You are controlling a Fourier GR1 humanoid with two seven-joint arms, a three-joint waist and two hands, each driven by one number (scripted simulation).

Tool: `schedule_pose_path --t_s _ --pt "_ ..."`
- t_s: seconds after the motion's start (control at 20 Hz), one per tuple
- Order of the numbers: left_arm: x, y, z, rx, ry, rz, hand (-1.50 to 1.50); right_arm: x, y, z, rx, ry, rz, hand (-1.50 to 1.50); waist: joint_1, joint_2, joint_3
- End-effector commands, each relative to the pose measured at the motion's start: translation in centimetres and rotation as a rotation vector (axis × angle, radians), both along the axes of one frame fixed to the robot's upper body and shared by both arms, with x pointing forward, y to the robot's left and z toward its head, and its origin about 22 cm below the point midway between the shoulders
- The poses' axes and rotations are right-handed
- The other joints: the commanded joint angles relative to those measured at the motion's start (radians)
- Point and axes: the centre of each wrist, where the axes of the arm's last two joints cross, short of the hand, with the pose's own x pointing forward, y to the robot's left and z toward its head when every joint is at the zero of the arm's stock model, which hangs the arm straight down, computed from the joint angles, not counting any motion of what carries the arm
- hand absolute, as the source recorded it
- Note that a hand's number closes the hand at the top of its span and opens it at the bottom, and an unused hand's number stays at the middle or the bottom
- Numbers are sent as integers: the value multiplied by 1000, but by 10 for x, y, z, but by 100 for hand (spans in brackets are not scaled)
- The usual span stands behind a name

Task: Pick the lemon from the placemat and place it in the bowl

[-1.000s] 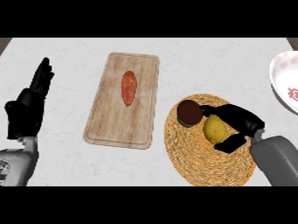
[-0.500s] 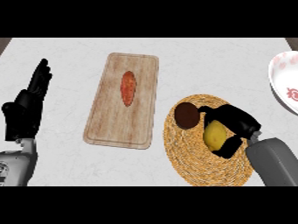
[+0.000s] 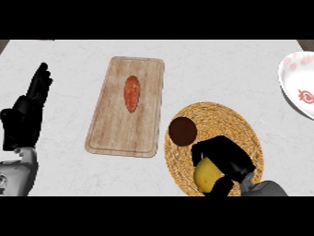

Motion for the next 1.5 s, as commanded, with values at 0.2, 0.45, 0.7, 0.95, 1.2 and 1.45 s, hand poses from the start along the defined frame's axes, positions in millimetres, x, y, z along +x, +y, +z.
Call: schedule_pose_path --t_s 0.2,0.45,0.7,0.95,1.2,1.45 --pt "4 22 -1 8 2 18 0 -87 37 61 212 -102 -178 150 -17 1 1" --pt "-1 12 -5 6 3 6 0 -107 21 104 395 -249 -321 150 -4 3 2" --pt "-2 18 10 6 2 -4 0 -123 -10 137 361 -381 -525 150 8 4 2" --pt "-1 -3 4 -15 -6 -28 0 -95 -38 148 382 -426 -630 150 19 8 2" --pt "-5 7 -4 -16 4 -11 0 -56 -74 146 449 -464 -718 150 22 10 3" --pt "-5 -4 7 -9 -1 -34 0 -14 -146 152 524 -551 -818 150 29 10 4"
